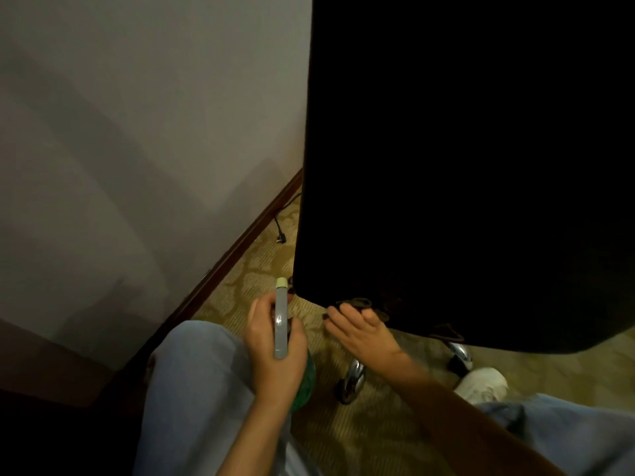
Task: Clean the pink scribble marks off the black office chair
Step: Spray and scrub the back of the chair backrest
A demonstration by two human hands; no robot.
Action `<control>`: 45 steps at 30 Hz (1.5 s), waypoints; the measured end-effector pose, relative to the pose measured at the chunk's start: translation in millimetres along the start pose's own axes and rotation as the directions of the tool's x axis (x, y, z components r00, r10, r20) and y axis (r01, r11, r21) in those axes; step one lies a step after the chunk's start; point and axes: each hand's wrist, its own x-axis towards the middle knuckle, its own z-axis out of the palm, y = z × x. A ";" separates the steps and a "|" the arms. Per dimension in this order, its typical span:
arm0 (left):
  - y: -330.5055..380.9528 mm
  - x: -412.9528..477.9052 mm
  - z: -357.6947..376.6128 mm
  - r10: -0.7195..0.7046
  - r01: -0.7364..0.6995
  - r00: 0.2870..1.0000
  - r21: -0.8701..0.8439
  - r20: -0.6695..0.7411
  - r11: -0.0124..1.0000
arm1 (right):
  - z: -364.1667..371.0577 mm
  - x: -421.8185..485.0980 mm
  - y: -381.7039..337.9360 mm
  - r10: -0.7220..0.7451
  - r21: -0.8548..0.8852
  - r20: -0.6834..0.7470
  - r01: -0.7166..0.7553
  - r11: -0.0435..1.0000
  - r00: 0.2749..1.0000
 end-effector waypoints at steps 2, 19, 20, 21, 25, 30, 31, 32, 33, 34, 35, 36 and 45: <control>0.1 -1.5 1.3 0.015 -0.015 1.000 -0.003 0.021 1.000 | -1.8 -4.4 0.5 -0.088 0.060 0.099 0.082 0.995 0.991; -1.9 -9.0 19.2 0.070 -0.071 0.995 0.011 0.064 0.997 | -88.2 73.4 116.3 0.607 0.168 -0.347 -0.589 0.790 0.715; -1.2 -8.6 20.2 0.078 -0.078 0.995 0.005 0.064 0.997 | -80.3 67.5 111.9 0.593 0.135 -0.335 -0.585 0.800 0.732; -1.0 -8.6 21.2 0.080 -0.080 0.995 0.000 0.062 0.997 | -72.5 60.2 105.0 0.563 0.103 -0.318 -0.562 0.821 0.763; -5.6 -7.7 27.8 0.082 -0.083 0.994 0.001 0.079 0.997 | -48.2 31.3 69.3 0.470 0.080 -0.195 -0.464 0.882 0.861; -14.4 -9.4 34.5 0.094 -0.088 0.990 -0.054 0.110 0.995 | -28.0 -5.1 23.7 0.310 0.100 0.128 -0.324 0.941 0.942; -16.1 -9.8 35.4 0.086 -0.078 0.989 -0.070 0.122 0.995 | -22.4 -15.7 13.6 0.256 0.106 0.185 -0.279 0.954 0.949; -16.1 -10.0 35.3 0.084 -0.073 0.988 -0.085 0.129 0.994 | -19.2 -23.9 5.7 0.211 0.111 0.240 -0.243 0.964 0.948; -14.4 -10.6 34.1 0.089 -0.077 0.987 -0.092 0.134 0.993 | -18.5 -29.1 0.9 0.182 0.114 0.275 -0.219 0.969 0.944; -12.4 -10.7 32.4 0.104 -0.093 0.985 -0.082 0.141 0.992 | -19.5 -32.0 -2.0 0.172 0.118 0.288 -0.213 0.970 0.942; -10.5 -11.1 30.2 0.134 -0.126 0.979 -0.059 0.153 0.990 | -22.9 -32.7 -3.1 0.185 0.126 0.275 -0.226 0.966 0.944; -8.3 -11.6 28.2 0.166 -0.164 0.972 -0.026 0.165 0.986 | -29.7 -31.8 -1.9 0.217 0.144 0.246 -0.257 0.956 0.945; -8.7 -14.7 40.1 0.130 -0.128 0.980 -0.023 0.148 0.991 | -99.4 19.8 116.6 0.644 0.260 -0.289 -0.590 0.765 0.708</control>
